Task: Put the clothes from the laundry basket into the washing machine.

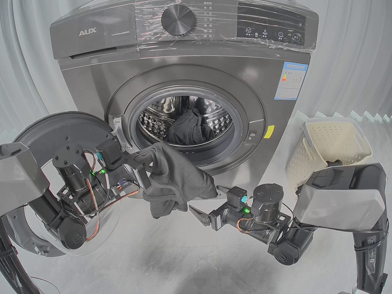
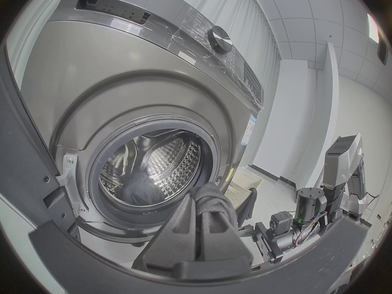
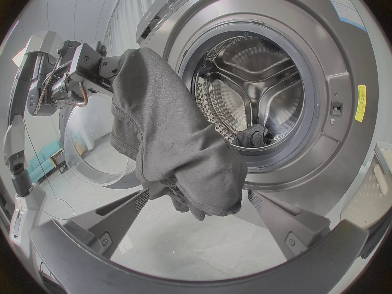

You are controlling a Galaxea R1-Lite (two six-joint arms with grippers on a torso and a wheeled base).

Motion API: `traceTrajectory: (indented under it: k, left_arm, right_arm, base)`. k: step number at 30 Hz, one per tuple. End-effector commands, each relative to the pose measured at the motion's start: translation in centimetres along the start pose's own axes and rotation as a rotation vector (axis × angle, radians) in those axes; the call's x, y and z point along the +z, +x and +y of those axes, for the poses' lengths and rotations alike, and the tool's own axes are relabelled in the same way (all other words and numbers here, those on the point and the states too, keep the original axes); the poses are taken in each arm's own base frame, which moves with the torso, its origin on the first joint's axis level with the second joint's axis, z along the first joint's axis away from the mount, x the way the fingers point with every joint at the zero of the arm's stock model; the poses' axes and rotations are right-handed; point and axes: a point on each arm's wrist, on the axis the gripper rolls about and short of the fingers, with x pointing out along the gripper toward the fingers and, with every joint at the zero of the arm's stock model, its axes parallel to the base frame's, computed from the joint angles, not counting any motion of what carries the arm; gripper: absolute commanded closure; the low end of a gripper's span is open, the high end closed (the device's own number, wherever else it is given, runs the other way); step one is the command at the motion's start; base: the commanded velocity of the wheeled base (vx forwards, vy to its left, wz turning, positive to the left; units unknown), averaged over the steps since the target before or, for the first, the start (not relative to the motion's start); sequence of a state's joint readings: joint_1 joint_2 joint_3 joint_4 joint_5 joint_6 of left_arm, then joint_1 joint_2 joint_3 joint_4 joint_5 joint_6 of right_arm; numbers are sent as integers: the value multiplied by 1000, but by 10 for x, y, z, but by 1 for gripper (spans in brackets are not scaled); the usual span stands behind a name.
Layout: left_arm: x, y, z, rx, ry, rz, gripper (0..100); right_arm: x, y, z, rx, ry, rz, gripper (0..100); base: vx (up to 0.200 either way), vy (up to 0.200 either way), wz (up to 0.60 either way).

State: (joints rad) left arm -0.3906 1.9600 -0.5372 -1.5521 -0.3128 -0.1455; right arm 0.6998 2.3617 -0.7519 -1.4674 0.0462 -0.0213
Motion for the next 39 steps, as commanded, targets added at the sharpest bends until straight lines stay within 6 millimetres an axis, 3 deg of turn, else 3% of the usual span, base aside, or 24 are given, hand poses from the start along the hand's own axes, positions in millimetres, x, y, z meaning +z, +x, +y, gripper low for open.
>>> traceTrajectory:
  k: [1, 15, 18, 25, 30, 36, 39]
  left_arm:
    - [-1, 0, 1, 1, -1, 3, 100]
    - [-4, 0, 1, 1, -5, 14, 100]
    - [-5, 0, 1, 2, -6, 16, 100]
    - [-7, 0, 4, 13, -6, 21, 100]
    - [-8, 0, 5, 15, -8, 25, 100]
    - [-8, 0, 4, 13, -8, 27, 100]
    - [-8, -1, 4, 12, -8, 26, 100]
  right_arm:
    - [-2, 3, 3, 7, 0, -1, 0]
    - [0, 21, -4, -37, 8, -50, 0]
    - [7, 19, 0, -29, 12, -74, 0]
    - [47, 0, 1, -34, 23, -159, 0]
    - [57, -5, -6, -51, 23, -182, 0]
    - [48, -4, -15, -74, 25, -159, 0]
    - [32, 2, -13, -67, 28, -116, 0]
  base:
    - [0, 0, 0]
    - [0, 0, 0]
    - [0, 0, 0]
    - [0, 0, 0]
    - [0, 0, 0]
    - [0, 0, 0]
    - [0, 0, 0]
